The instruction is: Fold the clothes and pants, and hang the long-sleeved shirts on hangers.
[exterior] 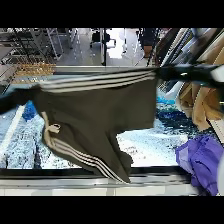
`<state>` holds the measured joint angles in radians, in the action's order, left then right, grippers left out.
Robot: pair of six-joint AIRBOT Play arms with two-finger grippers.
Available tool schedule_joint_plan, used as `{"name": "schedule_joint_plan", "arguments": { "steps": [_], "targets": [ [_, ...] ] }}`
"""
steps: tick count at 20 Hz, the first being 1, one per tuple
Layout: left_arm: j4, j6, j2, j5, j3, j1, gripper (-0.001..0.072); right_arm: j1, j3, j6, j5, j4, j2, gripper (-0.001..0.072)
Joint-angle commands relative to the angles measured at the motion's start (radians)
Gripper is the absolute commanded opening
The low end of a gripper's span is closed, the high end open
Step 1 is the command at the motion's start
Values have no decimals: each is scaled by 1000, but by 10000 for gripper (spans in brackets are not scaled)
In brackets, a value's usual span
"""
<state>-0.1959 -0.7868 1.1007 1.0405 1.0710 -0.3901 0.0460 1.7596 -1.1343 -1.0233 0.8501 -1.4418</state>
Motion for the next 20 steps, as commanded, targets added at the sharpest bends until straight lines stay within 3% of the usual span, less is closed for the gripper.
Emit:
{"name": "schedule_joint_plan", "arguments": {
  "steps": [1,2,3,4,5,8,10,12,13,15,17,20],
  "targets": [
    [-2,71,287,-364,-48,103,60,-64,-32,0,323,-121,-255,15],
    [6,70,370,-363,5,101,177,-83,-31,0,411,-142,-297,16],
    [6,70,433,-355,61,100,387,-98,-31,0,478,-146,-326,141],
    [5,69,472,-336,107,99,564,-104,-31,-2,485,-145,-339,418],
    [-5,69,494,-313,142,95,613,-100,-31,-2,428,-136,-340,571],
    [-95,47,470,-194,158,58,609,-49,-31,-12,0,-60,-322,565],
    [-326,-138,439,-87,157,23,599,-27,-45,-17,-315,31,-319,422],
    [-592,-366,416,31,157,-6,599,-42,-135,-27,-531,73,-296,422],
    [-698,-439,409,103,157,-18,599,-62,-211,-29,-578,71,-273,423],
    [-784,-470,404,238,156,-32,599,-122,-393,-26,-547,83,-202,431],
    [-766,-470,404,312,156,-35,599,-191,-533,-27,-420,101,-152,529],
    [-684,-464,404,341,156,-19,599,-292,-599,-38,-207,126,-149,551]
  ]
}}
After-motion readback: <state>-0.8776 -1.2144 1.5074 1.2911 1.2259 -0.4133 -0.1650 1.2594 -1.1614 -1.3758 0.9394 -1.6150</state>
